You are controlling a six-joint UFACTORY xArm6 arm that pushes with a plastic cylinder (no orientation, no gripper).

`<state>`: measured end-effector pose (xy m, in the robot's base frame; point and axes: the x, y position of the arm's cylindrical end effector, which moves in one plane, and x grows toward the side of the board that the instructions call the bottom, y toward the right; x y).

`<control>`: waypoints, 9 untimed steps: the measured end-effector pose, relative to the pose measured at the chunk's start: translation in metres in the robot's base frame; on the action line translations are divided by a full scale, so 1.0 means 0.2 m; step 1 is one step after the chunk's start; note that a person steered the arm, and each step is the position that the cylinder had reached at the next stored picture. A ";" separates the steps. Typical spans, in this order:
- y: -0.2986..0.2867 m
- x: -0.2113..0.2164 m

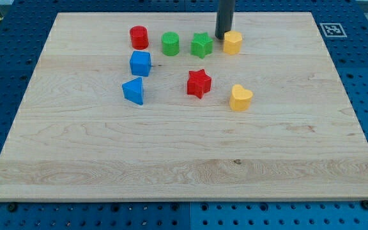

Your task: Slightly push the red circle towards the cube

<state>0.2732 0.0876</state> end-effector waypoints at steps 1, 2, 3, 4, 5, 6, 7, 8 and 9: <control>0.04 0.01; -0.10 -0.05; -0.47 -0.15; -0.82 -0.16; -0.90 -0.15; -0.98 -0.13; -0.99 -0.04; -0.97 -0.01; -1.13 -0.08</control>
<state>0.2579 -0.1393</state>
